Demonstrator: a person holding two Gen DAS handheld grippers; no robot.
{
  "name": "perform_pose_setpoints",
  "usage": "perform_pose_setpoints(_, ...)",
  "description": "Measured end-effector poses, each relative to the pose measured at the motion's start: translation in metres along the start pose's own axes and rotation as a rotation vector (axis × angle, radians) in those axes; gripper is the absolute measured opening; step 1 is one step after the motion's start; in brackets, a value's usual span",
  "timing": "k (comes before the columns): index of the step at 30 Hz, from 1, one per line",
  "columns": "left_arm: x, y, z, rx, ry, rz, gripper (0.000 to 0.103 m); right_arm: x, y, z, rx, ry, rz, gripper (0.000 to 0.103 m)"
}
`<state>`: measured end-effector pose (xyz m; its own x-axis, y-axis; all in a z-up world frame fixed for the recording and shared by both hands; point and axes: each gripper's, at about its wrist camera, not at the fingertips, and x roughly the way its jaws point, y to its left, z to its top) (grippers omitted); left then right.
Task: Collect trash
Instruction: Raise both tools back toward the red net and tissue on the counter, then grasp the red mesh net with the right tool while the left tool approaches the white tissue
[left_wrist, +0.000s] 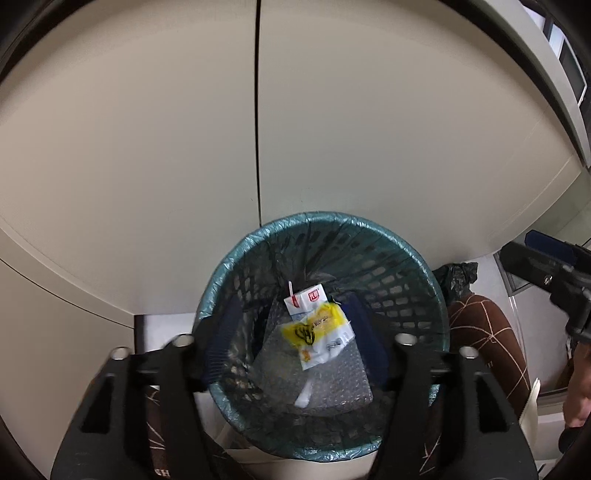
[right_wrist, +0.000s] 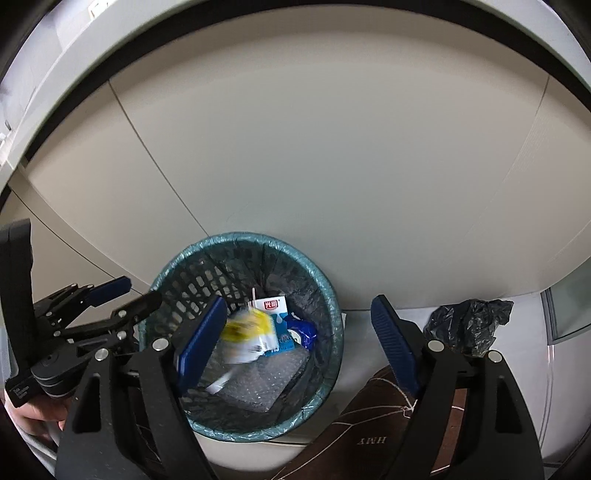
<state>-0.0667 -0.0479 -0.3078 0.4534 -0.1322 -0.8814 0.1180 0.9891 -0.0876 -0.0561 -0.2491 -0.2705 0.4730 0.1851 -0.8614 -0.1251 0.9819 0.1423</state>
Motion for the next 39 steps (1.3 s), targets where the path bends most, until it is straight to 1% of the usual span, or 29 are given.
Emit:
perform_pose_setpoints(1,-0.004,0.0,0.002,0.0,-0.013,0.002,0.069,-0.005,-0.001,0.004,0.0,-0.01,0.001,0.077)
perform_pose_setpoints(3,-0.016,0.001,0.006,-0.002,-0.035,0.008,0.079,-0.019,0.0,0.014,-0.006,-0.043,0.002,0.077)
perform_pose_setpoints(9,-0.07,0.01,0.028,-0.039,-0.131,0.031,0.095,-0.082,0.014,0.06,-0.054,-0.184,0.018,0.077)
perform_pose_setpoints(13,-0.112,0.016,0.047,-0.057,-0.186,0.031,0.097,-0.121,0.028,0.097,-0.088,-0.279,0.027,0.077)
perform_pose_setpoints(16,-0.14,0.022,0.065,-0.078,-0.213,0.029,0.097,-0.14,0.039,0.121,-0.112,-0.331,0.011,0.077)
perform_pose_setpoints(19,-0.166,0.029,0.089,-0.091,-0.257,0.067,0.097,-0.15,0.051,0.15,-0.125,-0.359,0.005,0.077)
perform_pose_setpoints(21,-0.18,0.034,0.104,-0.107,-0.285,0.083,0.097,-0.154,0.059,0.171,-0.127,-0.355,0.02,0.077)
perform_pose_setpoints(23,-0.192,0.04,0.12,-0.118,-0.305,0.091,0.097,-0.153,0.066,0.195,-0.113,-0.34,0.012,0.077)
perform_pose_setpoints(27,-0.206,0.054,0.156,-0.132,-0.322,0.088,0.097,-0.139,0.074,0.239,-0.088,-0.282,0.003,0.077)
perform_pose_setpoints(31,-0.209,0.066,0.186,-0.142,-0.319,0.084,0.097,-0.11,0.081,0.273,-0.072,-0.215,-0.022,0.068)
perform_pose_setpoints(34,-0.205,0.072,0.204,-0.146,-0.314,0.09,0.097,-0.086,0.086,0.289,-0.064,-0.167,-0.025,0.063)
perform_pose_setpoints(35,-0.203,0.073,0.208,-0.147,-0.312,0.089,0.097,-0.079,0.088,0.293,-0.062,-0.153,-0.036,0.06)
perform_pose_setpoints(37,-0.197,0.076,0.214,-0.145,-0.304,0.086,0.097,-0.067,0.09,0.3,-0.058,-0.132,-0.048,0.058)
perform_pose_setpoints(39,-0.191,0.078,0.217,-0.146,-0.296,0.083,0.097,-0.056,0.092,0.304,-0.061,-0.113,-0.058,0.053)
